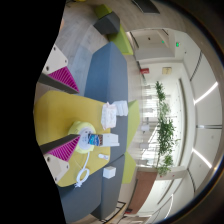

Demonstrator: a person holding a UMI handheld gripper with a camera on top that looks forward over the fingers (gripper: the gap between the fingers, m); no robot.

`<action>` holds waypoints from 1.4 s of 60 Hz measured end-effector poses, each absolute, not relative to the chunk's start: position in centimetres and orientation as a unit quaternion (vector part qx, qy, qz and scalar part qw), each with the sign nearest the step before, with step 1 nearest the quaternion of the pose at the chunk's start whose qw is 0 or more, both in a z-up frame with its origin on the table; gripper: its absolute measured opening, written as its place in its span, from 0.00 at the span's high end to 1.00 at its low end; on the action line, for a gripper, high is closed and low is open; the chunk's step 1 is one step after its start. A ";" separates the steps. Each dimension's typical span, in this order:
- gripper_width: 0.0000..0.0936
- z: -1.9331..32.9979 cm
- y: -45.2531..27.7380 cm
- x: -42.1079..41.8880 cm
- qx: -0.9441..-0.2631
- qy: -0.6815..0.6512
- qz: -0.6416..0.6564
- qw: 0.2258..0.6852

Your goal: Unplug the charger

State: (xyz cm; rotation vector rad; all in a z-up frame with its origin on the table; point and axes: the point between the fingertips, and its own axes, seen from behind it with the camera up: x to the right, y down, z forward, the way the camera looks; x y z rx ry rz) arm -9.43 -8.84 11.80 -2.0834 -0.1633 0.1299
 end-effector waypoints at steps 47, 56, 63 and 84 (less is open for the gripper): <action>0.78 4.1 11.3 -1.6 -0.816 -0.033 0.023 0.577; 0.82 4.6 11.3 -1.5 -0.822 -0.019 0.029 0.569; 0.82 13.3 10.8 -0.8 -0.773 -0.003 0.032 0.634; 0.82 16.9 7.3 8.3 -0.796 -0.005 -0.015 0.605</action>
